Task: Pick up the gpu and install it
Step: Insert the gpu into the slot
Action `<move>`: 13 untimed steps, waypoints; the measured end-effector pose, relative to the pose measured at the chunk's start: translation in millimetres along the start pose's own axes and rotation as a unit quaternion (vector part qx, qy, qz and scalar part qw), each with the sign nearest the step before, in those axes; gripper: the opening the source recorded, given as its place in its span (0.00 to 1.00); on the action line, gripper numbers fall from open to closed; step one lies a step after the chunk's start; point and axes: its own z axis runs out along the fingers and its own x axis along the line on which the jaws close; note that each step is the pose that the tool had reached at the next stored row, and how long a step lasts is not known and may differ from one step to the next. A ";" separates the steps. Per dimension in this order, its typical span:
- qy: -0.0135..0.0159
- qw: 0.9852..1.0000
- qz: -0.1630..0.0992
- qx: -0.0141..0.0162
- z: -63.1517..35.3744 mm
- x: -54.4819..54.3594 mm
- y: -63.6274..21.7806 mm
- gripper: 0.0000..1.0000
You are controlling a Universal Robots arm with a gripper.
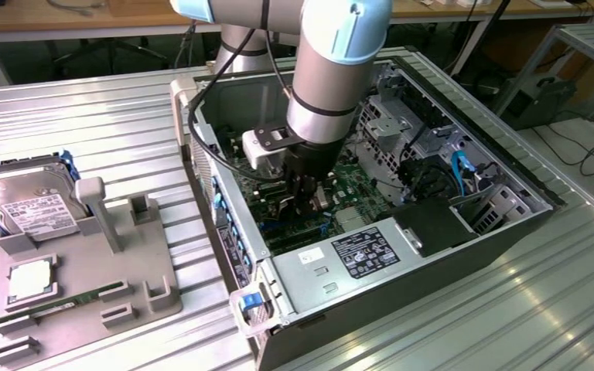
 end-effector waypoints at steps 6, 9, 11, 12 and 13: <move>-0.001 1.000 0.000 0.001 1.3 -0.3 -0.1 0.27; -0.002 1.000 0.000 0.001 2.0 -0.6 -0.3 0.28; -0.001 1.000 0.000 0.001 0.2 -0.5 -0.1 0.41; -0.001 1.000 0.000 0.001 -1.9 -0.7 -0.1 0.41; -0.001 1.000 0.000 0.002 -5.6 -1.0 0.0 0.41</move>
